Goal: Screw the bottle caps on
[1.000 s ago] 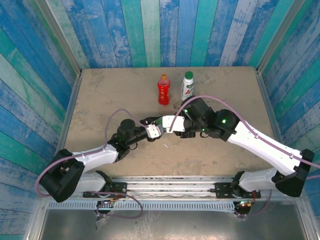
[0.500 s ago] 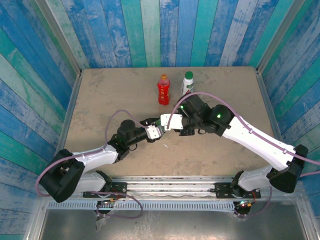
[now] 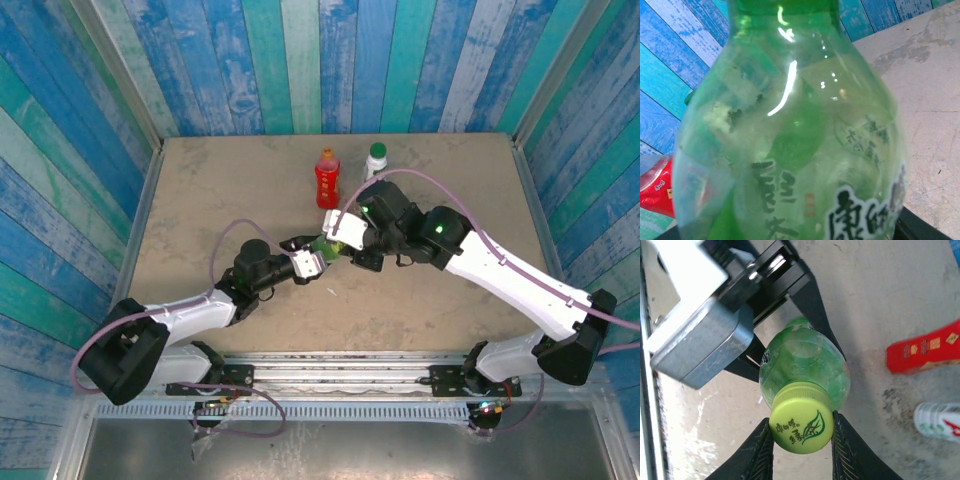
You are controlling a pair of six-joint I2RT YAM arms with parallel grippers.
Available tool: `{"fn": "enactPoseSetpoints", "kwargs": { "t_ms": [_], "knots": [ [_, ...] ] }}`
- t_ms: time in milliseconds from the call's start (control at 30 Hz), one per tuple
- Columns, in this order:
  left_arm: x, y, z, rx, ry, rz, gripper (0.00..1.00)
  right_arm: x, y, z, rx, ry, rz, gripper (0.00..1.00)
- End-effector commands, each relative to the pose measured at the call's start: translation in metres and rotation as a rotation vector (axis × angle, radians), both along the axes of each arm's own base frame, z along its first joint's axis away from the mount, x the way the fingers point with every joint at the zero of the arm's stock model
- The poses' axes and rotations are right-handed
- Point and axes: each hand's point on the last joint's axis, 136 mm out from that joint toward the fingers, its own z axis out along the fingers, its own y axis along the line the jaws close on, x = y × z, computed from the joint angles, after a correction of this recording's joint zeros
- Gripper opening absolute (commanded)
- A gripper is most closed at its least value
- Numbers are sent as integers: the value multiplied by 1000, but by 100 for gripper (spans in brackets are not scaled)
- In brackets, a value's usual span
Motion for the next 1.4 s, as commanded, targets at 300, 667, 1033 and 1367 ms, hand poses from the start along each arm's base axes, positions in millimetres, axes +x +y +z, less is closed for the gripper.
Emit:
{"fn": "enactPoseSetpoints", "kwargs": {
  "t_ms": [300,667,1033,1367],
  "knots": [
    [-6,0,22,-152,106,-107,59,-10,-14,34,176,-70,-47,62],
    [-23,-7,46,-324,184,-274,58,-25,9,65,573,-232,90,68],
    [-19,-9,40,-301,189,-263,59,-6,41,50,586,-158,92,49],
    [-15,-7,36,-302,189,-235,63,-4,36,42,574,-129,55,22]
  ]
}}
